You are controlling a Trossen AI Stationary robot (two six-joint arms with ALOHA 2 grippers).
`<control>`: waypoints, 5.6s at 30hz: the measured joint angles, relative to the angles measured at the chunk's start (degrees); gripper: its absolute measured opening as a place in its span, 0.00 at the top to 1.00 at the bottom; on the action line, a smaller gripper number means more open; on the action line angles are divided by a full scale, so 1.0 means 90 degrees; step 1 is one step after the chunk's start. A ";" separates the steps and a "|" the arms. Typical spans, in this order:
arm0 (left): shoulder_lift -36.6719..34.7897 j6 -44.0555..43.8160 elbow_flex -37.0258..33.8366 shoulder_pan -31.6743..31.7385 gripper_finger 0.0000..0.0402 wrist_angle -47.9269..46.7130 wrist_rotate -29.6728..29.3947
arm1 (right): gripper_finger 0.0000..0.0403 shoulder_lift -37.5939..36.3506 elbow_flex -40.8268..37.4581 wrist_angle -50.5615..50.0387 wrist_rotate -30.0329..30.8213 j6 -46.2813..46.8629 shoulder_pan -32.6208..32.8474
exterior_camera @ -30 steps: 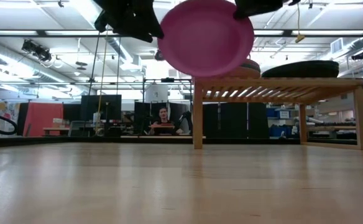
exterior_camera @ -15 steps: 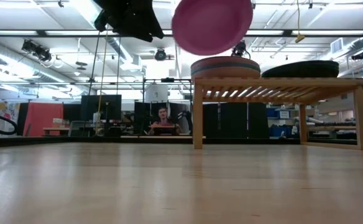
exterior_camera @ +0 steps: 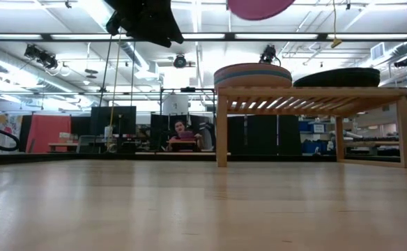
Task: Place and stack plates onto a shelf
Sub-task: Stack the pink plate on the top of black plate on the shelf
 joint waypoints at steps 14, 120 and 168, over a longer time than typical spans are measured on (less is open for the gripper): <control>0.0000 -0.0003 0.0000 0.0000 0.55 -0.0020 -0.0001 | 0.96 -0.1728 0.0002 0.0489 0.0128 0.0114 -0.0119; -0.0001 0.0648 0.0002 0.0393 0.55 -0.0028 0.0375 | 0.96 0.0150 0.0449 -0.0633 -0.3064 -0.0160 -0.1304; 0.0000 0.0602 0.0002 0.0393 0.55 -0.0038 0.0378 | 0.96 -0.0160 0.2188 -1.1243 -0.8899 0.4275 -0.6975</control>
